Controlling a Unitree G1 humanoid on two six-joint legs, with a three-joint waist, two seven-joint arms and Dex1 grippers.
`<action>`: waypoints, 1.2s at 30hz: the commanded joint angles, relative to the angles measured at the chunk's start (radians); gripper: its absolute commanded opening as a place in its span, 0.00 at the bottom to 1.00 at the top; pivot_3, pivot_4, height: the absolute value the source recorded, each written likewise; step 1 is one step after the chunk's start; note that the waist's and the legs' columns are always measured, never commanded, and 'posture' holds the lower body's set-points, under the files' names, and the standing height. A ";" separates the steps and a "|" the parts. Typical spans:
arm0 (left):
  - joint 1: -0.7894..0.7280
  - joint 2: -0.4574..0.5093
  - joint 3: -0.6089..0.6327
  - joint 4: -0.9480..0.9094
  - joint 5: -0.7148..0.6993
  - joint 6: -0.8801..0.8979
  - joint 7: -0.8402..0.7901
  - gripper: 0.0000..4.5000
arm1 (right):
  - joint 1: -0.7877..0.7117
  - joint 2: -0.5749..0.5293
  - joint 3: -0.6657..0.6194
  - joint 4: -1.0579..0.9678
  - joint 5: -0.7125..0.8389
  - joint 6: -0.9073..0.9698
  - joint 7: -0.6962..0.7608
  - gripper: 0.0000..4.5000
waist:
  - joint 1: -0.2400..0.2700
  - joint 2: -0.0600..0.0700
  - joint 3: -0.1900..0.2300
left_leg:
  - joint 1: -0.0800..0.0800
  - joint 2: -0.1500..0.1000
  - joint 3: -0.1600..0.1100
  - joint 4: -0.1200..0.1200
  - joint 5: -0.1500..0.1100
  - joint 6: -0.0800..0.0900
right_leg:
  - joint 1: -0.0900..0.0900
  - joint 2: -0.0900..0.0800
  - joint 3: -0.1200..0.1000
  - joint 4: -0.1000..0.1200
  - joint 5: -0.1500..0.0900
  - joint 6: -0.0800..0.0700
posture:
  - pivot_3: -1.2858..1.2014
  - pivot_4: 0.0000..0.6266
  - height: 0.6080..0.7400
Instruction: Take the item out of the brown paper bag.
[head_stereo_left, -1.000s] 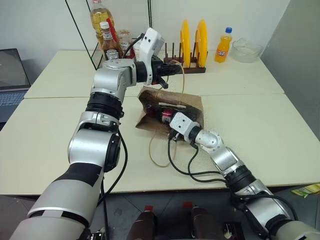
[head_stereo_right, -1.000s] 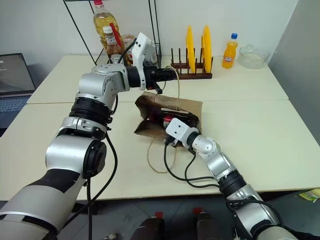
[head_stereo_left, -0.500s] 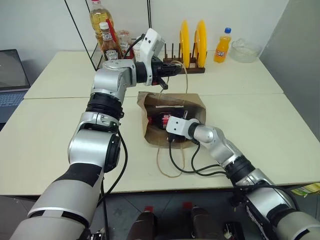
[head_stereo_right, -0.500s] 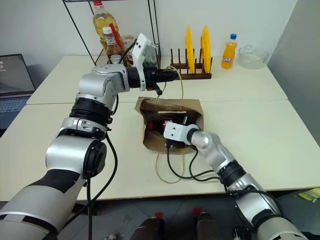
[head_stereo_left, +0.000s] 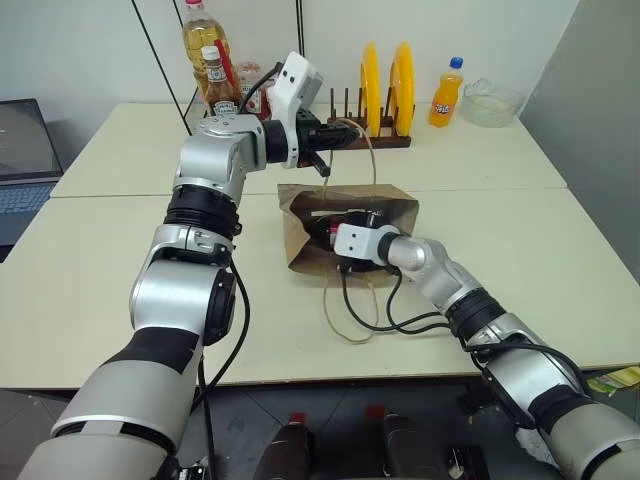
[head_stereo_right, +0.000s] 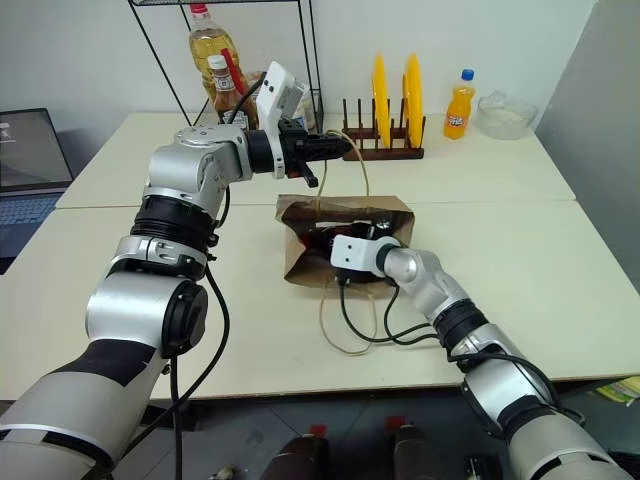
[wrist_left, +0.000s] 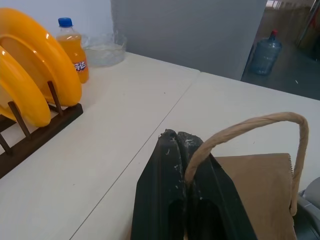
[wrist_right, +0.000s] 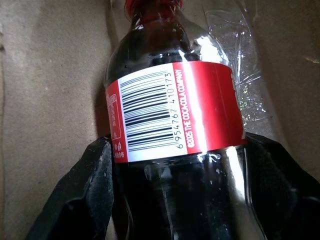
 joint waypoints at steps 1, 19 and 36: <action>-0.028 -0.001 -0.001 -0.010 0.004 -0.033 0.011 0.00 | 0.027 0.001 -0.049 -0.076 0.036 0.011 0.010 0.72 | 0.000 0.000 0.000 | 0.000 0.000 0.000 0.000 0.000 0.000 | 0.000 0.000 0.000 0.000 0.000 0.000 | 0.52 0.24 1.00; -0.079 -0.007 0.010 0.129 0.046 -0.114 0.100 0.00 | 0.395 -0.126 -0.347 -0.940 0.606 0.289 0.343 0.72 | 0.002 0.000 0.001 | -0.004 0.000 0.001 -0.001 0.000 0.000 | -0.004 -0.001 0.001 -0.001 0.000 0.000 | 0.52 0.24 1.00; -0.070 -0.007 0.007 0.121 0.056 -0.112 0.089 0.00 | 0.274 -0.559 -0.562 -0.766 0.548 0.696 0.156 0.72 | 0.023 0.001 0.001 | -0.004 -0.001 0.005 -0.001 -0.002 0.004 | -0.004 -0.001 0.001 -0.001 0.000 0.000 | 0.52 0.24 1.00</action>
